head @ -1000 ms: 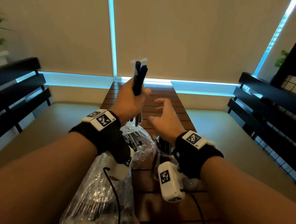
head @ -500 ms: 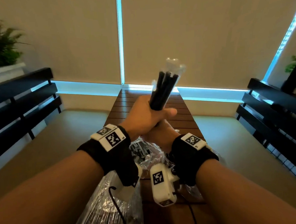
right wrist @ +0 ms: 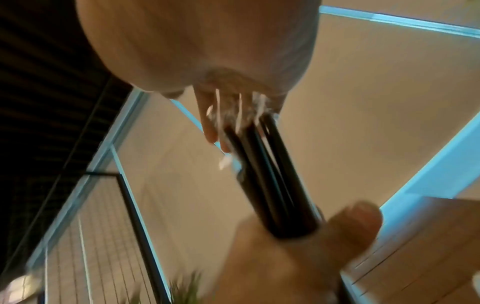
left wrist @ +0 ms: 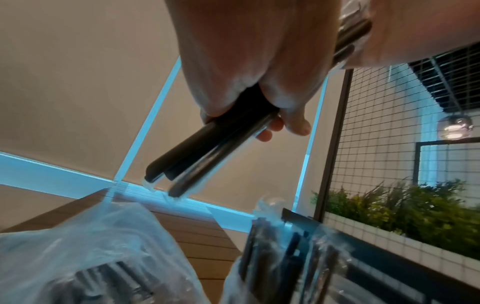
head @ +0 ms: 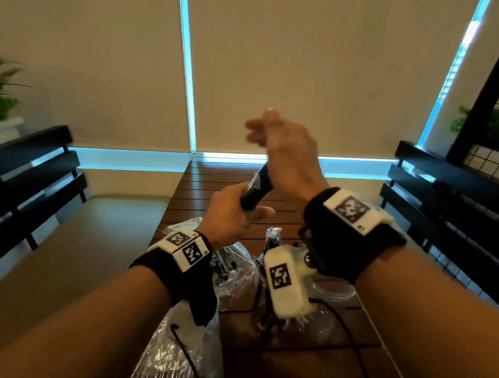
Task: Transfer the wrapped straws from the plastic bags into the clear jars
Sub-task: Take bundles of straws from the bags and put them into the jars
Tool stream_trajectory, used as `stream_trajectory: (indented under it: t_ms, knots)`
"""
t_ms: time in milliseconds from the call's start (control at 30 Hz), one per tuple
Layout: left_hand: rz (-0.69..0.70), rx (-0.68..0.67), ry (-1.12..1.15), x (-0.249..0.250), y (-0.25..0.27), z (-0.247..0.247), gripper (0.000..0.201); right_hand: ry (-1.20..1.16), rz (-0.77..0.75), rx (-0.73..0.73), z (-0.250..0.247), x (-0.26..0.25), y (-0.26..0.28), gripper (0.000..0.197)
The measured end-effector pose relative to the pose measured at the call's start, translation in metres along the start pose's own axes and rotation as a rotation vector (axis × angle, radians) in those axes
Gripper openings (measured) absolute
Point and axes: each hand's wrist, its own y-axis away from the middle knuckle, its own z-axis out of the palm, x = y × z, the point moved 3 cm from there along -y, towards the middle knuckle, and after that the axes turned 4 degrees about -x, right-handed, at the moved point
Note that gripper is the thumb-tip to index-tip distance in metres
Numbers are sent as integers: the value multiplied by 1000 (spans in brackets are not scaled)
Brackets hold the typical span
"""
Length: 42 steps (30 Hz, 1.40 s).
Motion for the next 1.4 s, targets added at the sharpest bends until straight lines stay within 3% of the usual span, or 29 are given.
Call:
stream_trajectory:
  t_ms: [33, 67, 133, 200, 267, 300, 367, 533, 633, 733, 833, 933, 1033, 1133, 1200, 1333, 1400]
  knots:
    - [11, -2, 46, 6, 0, 2, 32, 152, -33, -65, 10, -1, 5, 55]
    - [19, -3, 100, 12, 1, 4, 51, 291, -82, -95, 18, -1, 10, 54]
    - [8, -58, 146, 23, 5, 8, 74, 350, -179, -54, 22, 1, 19, 47]
    - [16, -36, 155, 29, 3, 4, 51, 51, -154, -14, 9, 6, 20, 41]
    - [46, 58, 184, 38, -1, -2, 46, -211, -36, -2, -6, 17, 20, 56]
    - [61, 80, 212, 42, -3, -4, 47, -231, 4, -27, -10, 24, 22, 61]
    - [90, 75, 273, 54, -5, -1, 31, -171, 39, -110, -8, 33, 29, 52]
    - [133, 24, 213, 80, -10, 11, 24, -195, 85, 65, -18, 35, 22, 36]
    - [89, -102, 228, 75, -15, 15, 17, -121, 113, 73, -23, 45, 22, 34]
    - [-15, -330, 259, 54, -10, 28, 35, -181, 165, 156, -29, 65, 25, 21]
    - [-101, -344, 190, 28, -2, 36, 49, -160, 193, 194, -33, 82, 27, 16]
    - [-107, -381, -31, 1, 3, 39, 53, -117, 213, 197, -31, 98, 28, 18]
    - [-194, -475, -267, -35, 9, 43, 78, -128, 275, 193, -25, 117, 32, 21]
    - [-230, -510, -366, -61, 13, 50, 96, -59, 324, 161, -16, 135, 39, 17]
    - [-207, -542, -414, -65, 13, 54, 87, -2, 344, 143, -8, 143, 44, 18]
    - [-94, -531, -533, -62, 9, 55, 39, 150, 409, 28, 5, 156, 56, 34]
    - [-76, -550, -522, -60, 8, 56, 36, 273, 385, -23, 13, 165, 61, 35]
